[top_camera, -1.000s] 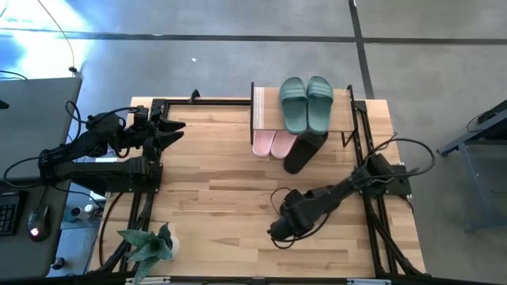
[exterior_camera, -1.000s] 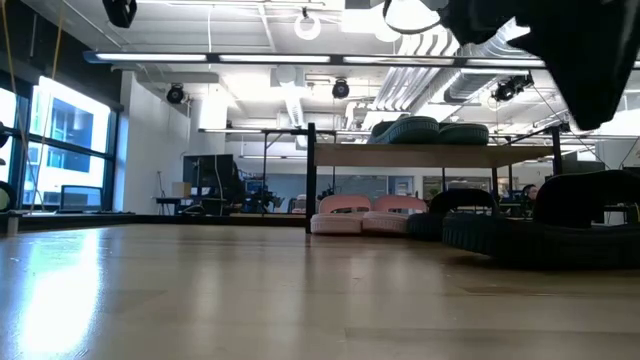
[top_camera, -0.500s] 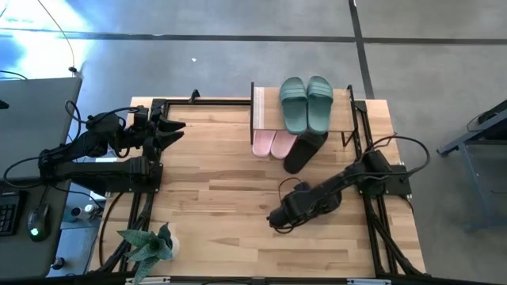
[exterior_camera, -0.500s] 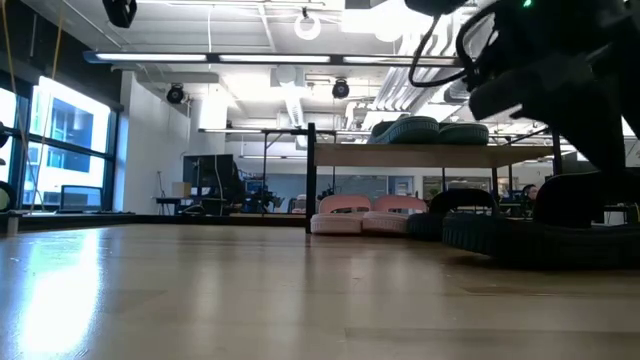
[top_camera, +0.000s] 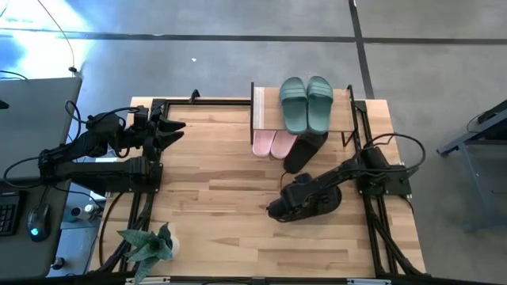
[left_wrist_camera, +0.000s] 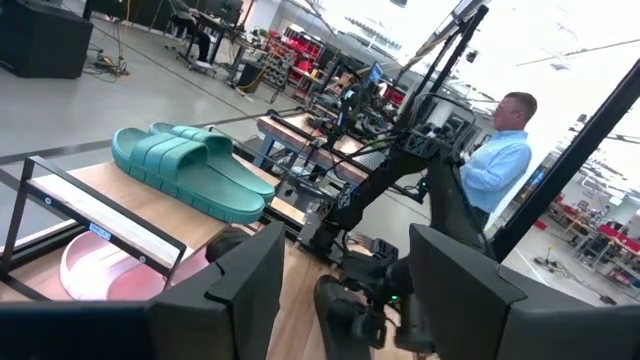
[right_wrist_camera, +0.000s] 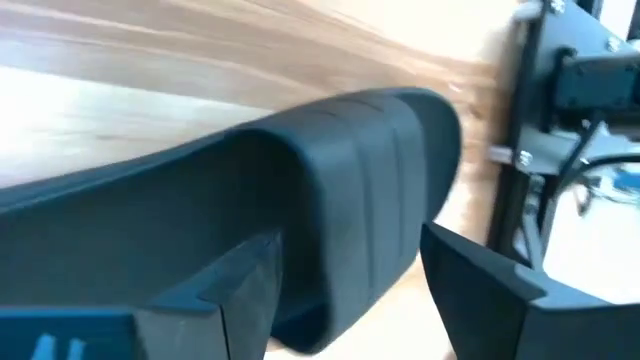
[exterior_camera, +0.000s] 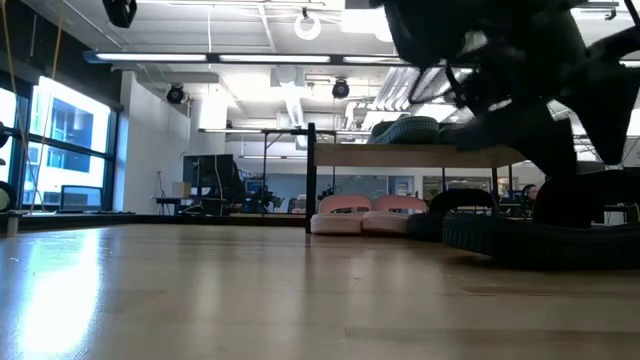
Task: Pick and place slides into the shelf
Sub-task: Put the black slide under the shelf
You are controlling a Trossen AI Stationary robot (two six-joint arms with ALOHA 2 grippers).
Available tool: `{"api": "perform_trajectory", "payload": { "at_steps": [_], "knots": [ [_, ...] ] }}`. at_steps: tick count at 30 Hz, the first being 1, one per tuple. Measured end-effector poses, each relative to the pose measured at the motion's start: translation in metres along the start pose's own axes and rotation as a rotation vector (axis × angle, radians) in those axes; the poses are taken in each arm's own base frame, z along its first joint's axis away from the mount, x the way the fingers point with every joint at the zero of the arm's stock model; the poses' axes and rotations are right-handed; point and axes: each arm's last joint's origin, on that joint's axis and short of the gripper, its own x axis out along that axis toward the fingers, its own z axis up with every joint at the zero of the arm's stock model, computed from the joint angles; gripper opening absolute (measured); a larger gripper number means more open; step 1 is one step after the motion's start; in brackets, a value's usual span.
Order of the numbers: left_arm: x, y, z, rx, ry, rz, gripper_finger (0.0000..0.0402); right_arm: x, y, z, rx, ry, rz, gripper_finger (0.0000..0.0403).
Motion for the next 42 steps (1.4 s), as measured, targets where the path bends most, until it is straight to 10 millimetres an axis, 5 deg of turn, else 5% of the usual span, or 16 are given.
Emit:
{"api": "perform_trajectory", "payload": {
  "at_steps": [11, 22, 33, 42],
  "knots": [
    [0.000, 0.000, 0.000, 0.000, 0.000, 0.000, 0.0198, 0.022, -0.003, 0.000, -0.023, 0.028, -0.083, 0.0151],
    [0.000, 0.000, 0.000, 0.000, 0.000, 0.000, 0.0198, 0.022, -0.003, -0.001, -0.094, 0.025, -0.078, 0.0011],
    [0.000, 0.000, 0.000, 0.000, 0.000, 0.000, 0.0198, -0.018, 0.000, -0.003, -0.222, -0.179, 0.089, 0.0002],
    [0.000, 0.000, 0.000, 0.000, 0.000, 0.000, 0.0198, -0.076, -0.006, -0.009, -0.380, -0.484, 0.295, 0.0001]
  ]
}}
